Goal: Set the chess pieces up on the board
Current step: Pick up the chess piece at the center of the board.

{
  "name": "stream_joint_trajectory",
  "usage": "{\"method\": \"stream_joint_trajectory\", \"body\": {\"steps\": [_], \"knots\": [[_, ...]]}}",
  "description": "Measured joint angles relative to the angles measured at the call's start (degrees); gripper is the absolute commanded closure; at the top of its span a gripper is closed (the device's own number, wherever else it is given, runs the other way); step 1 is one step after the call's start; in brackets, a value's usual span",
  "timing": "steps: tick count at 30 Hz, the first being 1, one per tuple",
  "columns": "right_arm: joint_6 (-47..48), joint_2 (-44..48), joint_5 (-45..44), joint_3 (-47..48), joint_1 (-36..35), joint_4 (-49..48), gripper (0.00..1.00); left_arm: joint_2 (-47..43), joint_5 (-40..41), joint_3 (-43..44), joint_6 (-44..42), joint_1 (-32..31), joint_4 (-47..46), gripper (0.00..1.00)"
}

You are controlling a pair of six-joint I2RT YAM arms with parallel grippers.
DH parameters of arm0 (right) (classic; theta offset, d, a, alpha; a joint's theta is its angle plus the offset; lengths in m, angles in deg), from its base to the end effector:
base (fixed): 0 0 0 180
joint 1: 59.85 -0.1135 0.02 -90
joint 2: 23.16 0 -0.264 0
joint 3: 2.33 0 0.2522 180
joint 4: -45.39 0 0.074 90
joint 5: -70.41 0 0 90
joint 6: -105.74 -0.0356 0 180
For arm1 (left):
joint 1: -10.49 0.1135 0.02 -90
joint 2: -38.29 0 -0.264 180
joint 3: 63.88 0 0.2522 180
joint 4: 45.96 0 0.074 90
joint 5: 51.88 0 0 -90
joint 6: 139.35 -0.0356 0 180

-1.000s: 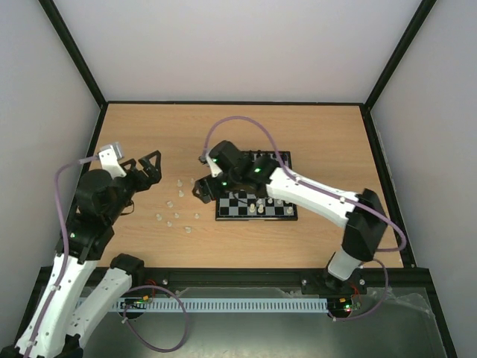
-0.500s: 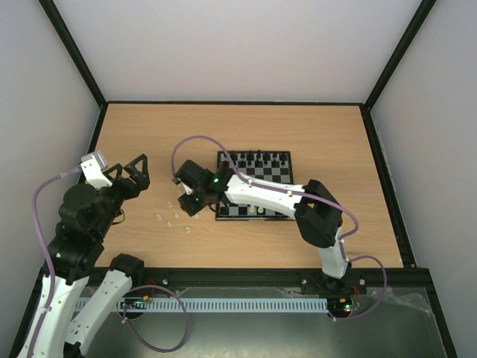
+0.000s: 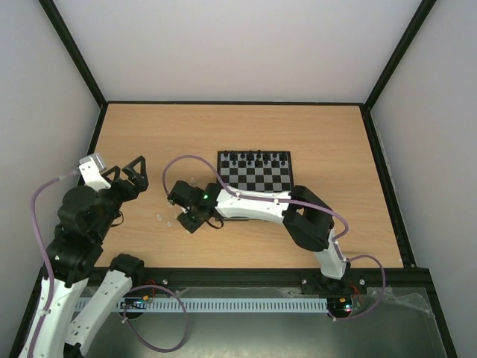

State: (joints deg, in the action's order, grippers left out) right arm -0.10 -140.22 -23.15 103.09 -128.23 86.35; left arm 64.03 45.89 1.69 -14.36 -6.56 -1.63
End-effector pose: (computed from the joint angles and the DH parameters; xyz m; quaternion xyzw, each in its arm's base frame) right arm 0.1692 0.4209 0.2107 -0.4101 0.8534 0.1931 0.2575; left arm 0.0825 -0.0203 0.3811 -0.1597 0.7165 -0.2524 0.6304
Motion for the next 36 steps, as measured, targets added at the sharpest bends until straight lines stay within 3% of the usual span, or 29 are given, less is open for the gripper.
{"method": "stream_joint_trajectory", "body": {"steps": [6, 23, 33, 36], "knots": [[0.7, -0.8, -0.4, 0.0, -0.5, 0.0, 0.60, 0.0, 0.0, 0.0, 0.0, 0.0, 0.0, 0.00], [3.7, -5.2, 2.0, 1.9, -0.7, 0.1, 0.62, 0.0, -0.3, 0.0, 0.0, 0.0, 0.0, 0.00], [4.6, -8.7, 1.8, 4.7, -0.7, 0.3, 0.90, 0.6, -0.7, 0.0, 0.0, 0.0, -0.1, 0.00], [4.6, -8.9, 1.4, 4.7, -0.7, 0.4, 0.92, 0.7, -0.7, 0.0, -0.1, 0.0, -0.2, 0.00]]}}
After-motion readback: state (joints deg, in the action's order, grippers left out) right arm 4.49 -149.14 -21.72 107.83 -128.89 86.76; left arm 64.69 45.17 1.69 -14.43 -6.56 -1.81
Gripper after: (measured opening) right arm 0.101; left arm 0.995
